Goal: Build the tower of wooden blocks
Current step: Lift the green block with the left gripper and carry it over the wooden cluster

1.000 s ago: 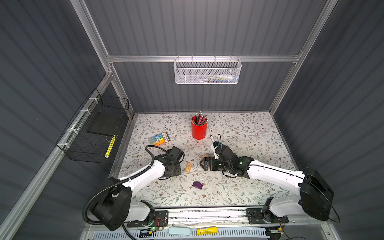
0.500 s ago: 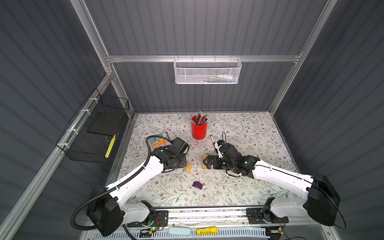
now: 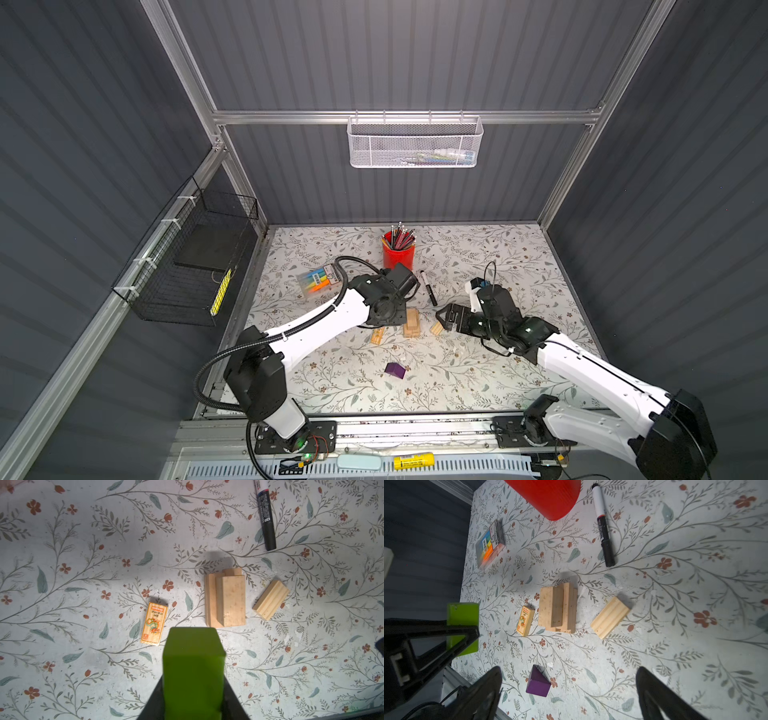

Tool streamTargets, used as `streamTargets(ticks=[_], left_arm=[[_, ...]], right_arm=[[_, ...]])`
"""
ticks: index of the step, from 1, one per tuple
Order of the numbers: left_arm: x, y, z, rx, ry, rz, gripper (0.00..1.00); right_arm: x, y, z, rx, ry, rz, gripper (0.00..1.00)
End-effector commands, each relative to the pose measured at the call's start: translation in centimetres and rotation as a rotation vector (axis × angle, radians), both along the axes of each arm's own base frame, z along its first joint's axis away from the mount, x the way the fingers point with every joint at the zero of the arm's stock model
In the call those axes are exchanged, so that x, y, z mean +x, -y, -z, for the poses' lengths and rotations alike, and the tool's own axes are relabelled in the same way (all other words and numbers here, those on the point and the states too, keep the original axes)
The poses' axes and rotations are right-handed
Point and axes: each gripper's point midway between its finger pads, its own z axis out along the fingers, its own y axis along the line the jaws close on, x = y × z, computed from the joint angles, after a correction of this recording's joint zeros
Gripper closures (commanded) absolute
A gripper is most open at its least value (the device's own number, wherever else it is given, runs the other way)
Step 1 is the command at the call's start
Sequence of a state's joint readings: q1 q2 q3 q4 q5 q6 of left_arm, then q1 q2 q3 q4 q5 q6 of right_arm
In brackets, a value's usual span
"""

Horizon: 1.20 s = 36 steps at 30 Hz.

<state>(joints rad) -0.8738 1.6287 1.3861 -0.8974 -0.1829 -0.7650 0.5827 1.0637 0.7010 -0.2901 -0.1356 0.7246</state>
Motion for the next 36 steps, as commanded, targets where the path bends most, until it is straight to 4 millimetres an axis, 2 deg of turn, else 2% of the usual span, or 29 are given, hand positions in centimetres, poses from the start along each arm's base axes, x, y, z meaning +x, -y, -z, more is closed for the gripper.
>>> streamTargets(ticks=[1,8,15,25,27,36], left_arm=[[0.3,2.0,-0.3,-0.01,-0.003,0.004,1.0],[1.4,4.9,1.1,0.002,-0.027,0.007,1.0],[2.4,6.2,2.3,0.006,-0.045,-0.053,1.0],[2.4,5.7,4.3,0.068,-0.069,-0.094,1.0],[2.3,6.0,4.6,0.067,-0.086,-0.082,1.0],[2.0,5.8,5.8,0.094,-0.103,-0.063,1.0]], right_arm=[[-0.7,0.4,0.7,-0.001,-0.028,-0.028,0.01],[-0.1,0.9,1.5,0.02,-0.083,-0.005,0.01],[0.2,1.4,2.0,0.023,-0.114,0.016,0.01],[0.3,1.2,1.8,0.074,-0.127,0.013,0.01],[0.5,1.1,2.5,0.064,-0.149,0.01,0.01],[0.6,1.1,2.6,0.058,-0.156,0.012,0.01]])
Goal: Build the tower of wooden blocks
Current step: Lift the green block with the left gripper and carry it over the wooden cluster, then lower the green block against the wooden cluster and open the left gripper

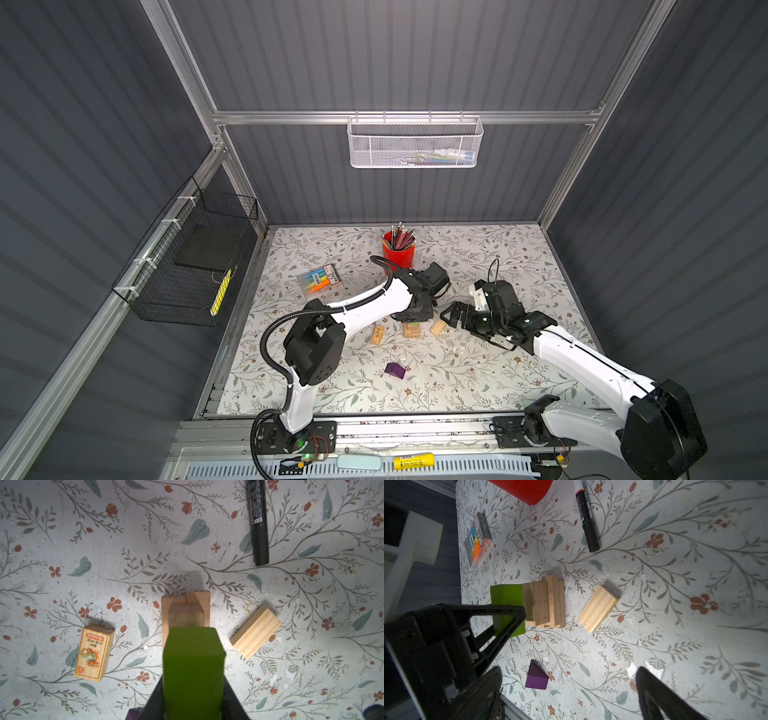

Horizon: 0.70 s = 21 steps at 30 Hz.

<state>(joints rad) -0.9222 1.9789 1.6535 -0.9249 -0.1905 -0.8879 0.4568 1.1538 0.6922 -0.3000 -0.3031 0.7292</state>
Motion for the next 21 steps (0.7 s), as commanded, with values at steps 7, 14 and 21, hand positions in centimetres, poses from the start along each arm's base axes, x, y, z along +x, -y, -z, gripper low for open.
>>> streamTargets(ticks=[7,14,21], left_arm=[[-0.26,-0.32,1.2,0.062,-0.024,0.03,1.0],[-0.07,-0.27,1.31,0.067,-0.017,0.032,1.0],[0.16,0.1,0.95,0.052,-0.007,0.034,1.0]], right_arm=[[0.19,-0.1,0.11,0.006,-0.011,0.001,0.01],[0.24,-0.11,0.07,0.007,-0.009,0.002,0.01],[0.32,-0.04,-0.08,0.005,-0.006,0.004,0.01]])
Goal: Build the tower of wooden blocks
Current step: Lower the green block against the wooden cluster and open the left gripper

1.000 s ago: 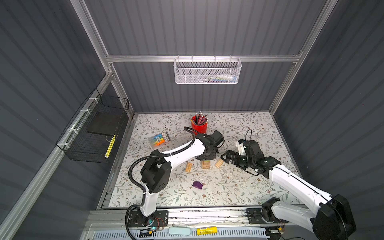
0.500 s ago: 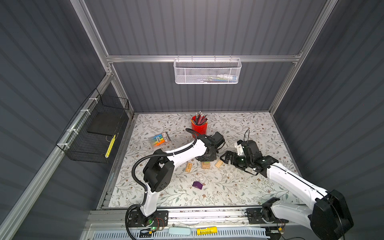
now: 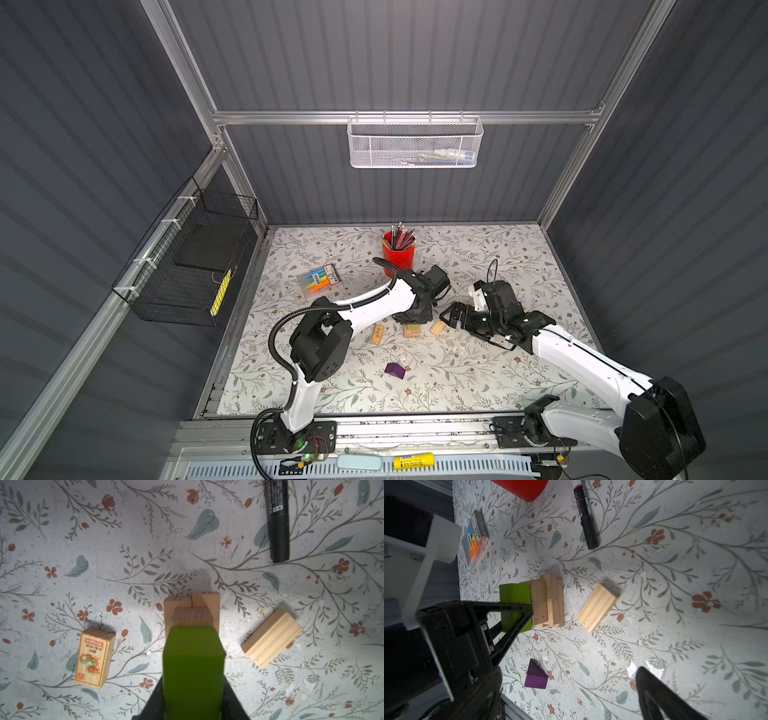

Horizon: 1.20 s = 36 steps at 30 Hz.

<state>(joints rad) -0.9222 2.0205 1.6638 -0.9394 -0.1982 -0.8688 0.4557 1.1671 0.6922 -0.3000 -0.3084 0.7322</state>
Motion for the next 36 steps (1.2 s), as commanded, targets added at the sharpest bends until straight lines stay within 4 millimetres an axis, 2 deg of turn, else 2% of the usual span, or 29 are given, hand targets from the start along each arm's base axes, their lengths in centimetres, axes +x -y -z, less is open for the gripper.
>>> streamTargets(ticks=[1,15,29,36], left_arm=[[0.2,0.3,-0.6,0.005,0.013,0.017,1.0],[0.6,0.4,-0.6,0.009,0.023,0.004,1.0],[0.5,0.0,0.3,0.03,0.005,-0.006,0.98],[0.4,-0.2,0.3,0.033,0.008,-0.007,0.84]], right_arm=[[0.3,0.0,-0.5,0.004,0.011,0.004,0.01],[0.2,0.2,-0.5,0.001,0.012,0.004,0.01],[0.2,0.3,-0.3,-0.001,0.009,0.008,0.01],[0.3,0.3,-0.4,0.0,0.011,0.01,0.01]])
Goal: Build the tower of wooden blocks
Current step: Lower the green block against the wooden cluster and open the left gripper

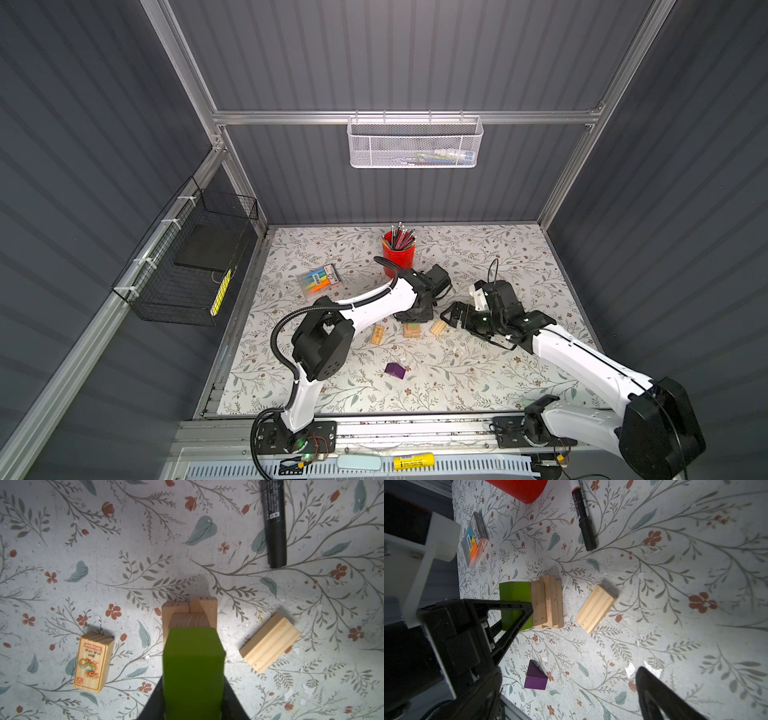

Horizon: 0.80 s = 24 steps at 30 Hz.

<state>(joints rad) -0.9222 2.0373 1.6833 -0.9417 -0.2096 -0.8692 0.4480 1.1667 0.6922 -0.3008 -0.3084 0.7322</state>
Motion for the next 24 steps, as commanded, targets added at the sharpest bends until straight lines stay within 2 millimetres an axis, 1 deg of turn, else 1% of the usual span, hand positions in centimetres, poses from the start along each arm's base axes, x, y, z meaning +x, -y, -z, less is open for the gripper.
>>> streamTargets(ticks=[1,8,19,24], left_arm=[[0.02,-0.41,0.21,0.028,-0.002,-0.005,0.82],[0.01,-0.42,0.47,0.022,-0.006,-0.009,0.74],[0.01,-0.65,0.71,0.021,-0.01,-0.018,0.65],[0.04,-0.56,0.47,0.012,-0.006,-0.019,0.59]], right_arm=[[0.18,0.13,-0.37,0.0,0.01,0.002,0.01],[0.22,0.19,-0.38,-0.001,0.011,0.005,0.01],[0.27,0.21,-0.34,-0.003,0.01,0.008,0.01],[0.29,0.29,-0.36,-0.006,0.008,0.011,0.01]])
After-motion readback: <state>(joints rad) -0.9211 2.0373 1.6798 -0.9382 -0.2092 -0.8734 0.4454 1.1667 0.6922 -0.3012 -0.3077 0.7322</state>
